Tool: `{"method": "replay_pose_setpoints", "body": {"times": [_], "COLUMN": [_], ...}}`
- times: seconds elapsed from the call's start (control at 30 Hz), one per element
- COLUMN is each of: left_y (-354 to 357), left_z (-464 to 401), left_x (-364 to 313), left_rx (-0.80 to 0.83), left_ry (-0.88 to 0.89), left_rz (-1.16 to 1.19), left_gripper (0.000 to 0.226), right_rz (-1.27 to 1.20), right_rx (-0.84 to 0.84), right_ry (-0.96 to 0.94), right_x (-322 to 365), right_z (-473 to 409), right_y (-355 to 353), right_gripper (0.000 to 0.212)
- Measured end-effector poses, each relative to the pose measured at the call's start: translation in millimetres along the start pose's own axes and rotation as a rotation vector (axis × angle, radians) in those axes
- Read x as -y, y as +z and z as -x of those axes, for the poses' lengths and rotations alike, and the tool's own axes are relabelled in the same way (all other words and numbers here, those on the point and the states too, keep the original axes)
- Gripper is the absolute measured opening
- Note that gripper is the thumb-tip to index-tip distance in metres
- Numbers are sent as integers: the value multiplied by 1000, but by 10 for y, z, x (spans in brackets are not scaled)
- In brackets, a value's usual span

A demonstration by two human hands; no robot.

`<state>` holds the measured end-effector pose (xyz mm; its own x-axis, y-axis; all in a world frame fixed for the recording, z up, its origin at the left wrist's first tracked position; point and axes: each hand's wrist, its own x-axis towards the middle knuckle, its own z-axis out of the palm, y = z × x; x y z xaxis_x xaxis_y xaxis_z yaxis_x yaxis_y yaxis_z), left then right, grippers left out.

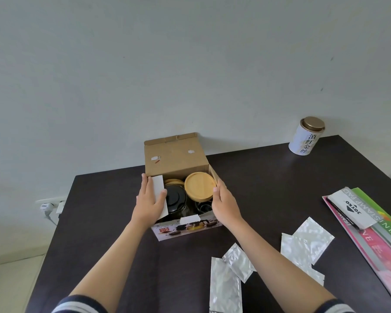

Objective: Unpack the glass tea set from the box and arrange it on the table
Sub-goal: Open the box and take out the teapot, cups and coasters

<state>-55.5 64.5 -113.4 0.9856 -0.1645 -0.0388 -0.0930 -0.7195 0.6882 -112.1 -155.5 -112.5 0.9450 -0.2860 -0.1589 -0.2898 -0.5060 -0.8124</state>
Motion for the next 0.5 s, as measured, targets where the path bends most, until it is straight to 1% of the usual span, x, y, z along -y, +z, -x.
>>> {"method": "replay_pose_setpoints", "body": {"times": [0.1,0.2,0.3,0.4,0.5], "left_y": [-4,-18,-37,-74,-132], "left_z": [0,10,19,3,-8], "left_x": [-2,-17,-50,-75,-112], "left_rx": [-4,22,45,68,108], "left_ry": [2,-10,-28,-35,-39], "left_rz": [-21,-59,-103,-111,-86], "left_gripper": [81,102,115,117,110], "right_rz": [-108,-242,-281,-289,-291], "right_rx": [-34,-68,-92,-91,-88], "right_ry": [28,61,75,73,63], "right_x": [-11,26,36,21,0], "right_z": [55,80,65,70,61], "right_y": [-11,-5,24,19,5], "right_gripper": [46,42,41,41,42]}}
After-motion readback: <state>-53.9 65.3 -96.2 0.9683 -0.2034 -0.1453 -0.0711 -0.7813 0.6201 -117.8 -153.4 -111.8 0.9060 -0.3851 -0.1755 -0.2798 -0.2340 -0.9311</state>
